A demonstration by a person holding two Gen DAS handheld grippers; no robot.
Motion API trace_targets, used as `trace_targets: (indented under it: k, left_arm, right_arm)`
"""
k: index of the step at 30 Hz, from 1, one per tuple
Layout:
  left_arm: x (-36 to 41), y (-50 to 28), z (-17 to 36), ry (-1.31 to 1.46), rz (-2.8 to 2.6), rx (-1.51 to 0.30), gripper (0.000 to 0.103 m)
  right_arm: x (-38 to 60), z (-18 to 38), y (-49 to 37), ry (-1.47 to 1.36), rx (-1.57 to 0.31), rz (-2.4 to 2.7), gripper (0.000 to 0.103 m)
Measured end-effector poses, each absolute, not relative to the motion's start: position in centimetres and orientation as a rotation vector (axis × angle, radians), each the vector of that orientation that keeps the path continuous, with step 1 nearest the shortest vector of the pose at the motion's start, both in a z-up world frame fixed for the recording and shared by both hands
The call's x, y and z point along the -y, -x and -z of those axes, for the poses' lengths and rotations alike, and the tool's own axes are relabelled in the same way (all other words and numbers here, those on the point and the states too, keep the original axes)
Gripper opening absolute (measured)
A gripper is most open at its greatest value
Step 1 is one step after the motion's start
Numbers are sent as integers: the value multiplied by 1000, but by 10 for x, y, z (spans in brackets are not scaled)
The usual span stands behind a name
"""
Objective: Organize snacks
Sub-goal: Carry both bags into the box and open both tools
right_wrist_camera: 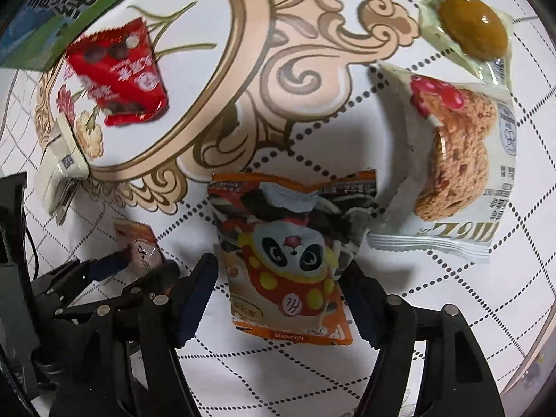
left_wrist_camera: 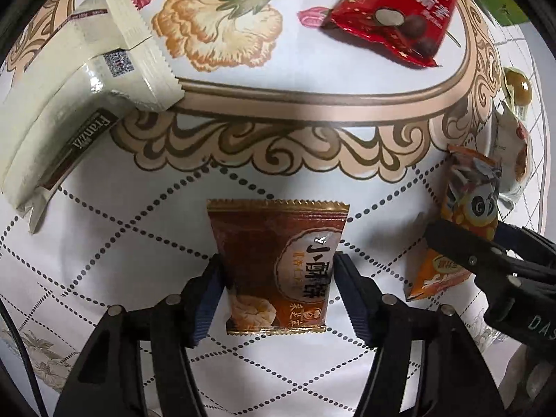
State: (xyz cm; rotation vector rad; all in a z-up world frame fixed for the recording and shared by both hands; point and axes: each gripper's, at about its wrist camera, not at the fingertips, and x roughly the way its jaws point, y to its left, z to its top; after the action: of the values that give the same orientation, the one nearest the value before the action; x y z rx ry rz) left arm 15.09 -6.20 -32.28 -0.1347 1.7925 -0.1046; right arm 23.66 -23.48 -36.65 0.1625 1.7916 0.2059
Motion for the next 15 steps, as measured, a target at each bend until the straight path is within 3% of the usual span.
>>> trace_targets:
  k: [3,9,15]
  left_arm:
    - [60,-134,317,98,86,-1764,54]
    - [74,-124,287,45,83,-1686,53]
    - [79,-149,203,114,148,-1528,53]
  right_arm:
    - [236,365,-235,-143,-1778,-199,74]
    - [210,351,-200,-93,-1719,-186,55]
    - [210,294,-208,-181,-1660,-250,53]
